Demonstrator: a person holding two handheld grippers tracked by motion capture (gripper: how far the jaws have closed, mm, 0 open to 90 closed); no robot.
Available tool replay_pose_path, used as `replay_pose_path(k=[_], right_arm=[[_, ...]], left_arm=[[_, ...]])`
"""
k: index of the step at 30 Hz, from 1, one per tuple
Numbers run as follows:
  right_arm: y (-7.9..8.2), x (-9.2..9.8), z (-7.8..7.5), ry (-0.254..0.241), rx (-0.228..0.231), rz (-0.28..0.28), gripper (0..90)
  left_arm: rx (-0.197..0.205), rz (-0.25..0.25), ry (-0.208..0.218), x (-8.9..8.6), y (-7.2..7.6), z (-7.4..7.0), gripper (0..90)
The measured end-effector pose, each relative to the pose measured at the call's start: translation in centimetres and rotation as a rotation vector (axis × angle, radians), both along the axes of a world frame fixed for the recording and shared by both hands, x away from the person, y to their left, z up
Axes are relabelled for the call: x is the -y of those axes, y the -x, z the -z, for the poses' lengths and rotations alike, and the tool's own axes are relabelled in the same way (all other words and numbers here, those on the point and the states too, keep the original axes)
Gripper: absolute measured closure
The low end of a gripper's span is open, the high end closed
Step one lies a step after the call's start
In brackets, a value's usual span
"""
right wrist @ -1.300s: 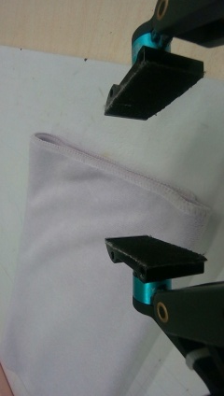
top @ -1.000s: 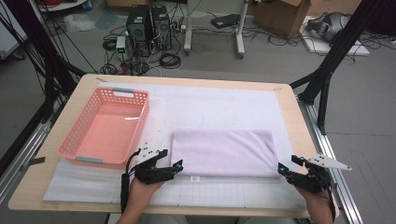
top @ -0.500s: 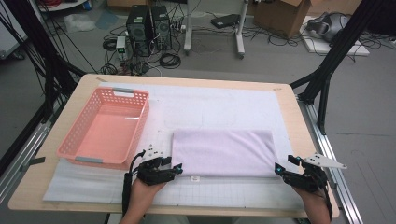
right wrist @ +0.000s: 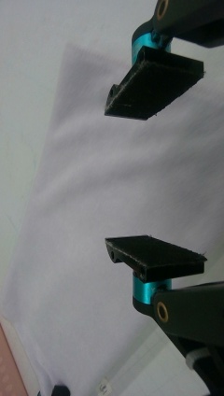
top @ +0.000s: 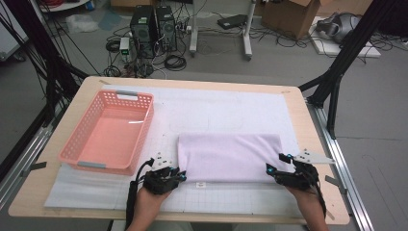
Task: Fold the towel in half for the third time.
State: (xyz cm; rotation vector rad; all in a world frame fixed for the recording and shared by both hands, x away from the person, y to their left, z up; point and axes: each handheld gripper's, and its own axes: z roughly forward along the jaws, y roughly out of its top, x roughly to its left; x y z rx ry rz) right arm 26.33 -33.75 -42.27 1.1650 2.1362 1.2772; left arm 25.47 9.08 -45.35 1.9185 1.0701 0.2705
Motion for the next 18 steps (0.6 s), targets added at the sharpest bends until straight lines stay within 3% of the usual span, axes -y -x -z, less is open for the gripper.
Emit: replay_pose_path(k=[12,18], right_arm=[[-3.5,-5.8,-1.3,-0.012,-0.003,-0.134,32.6],[-6.4,-8.8,-2.0,0.035,-0.041,-0.187,32.6]], left_arm=[[-0.03,-0.029,0.053,-0.2,0.1,0.1,79.2],[-0.058,-0.035,0.094,-0.6,0.1,0.3,78.8]])
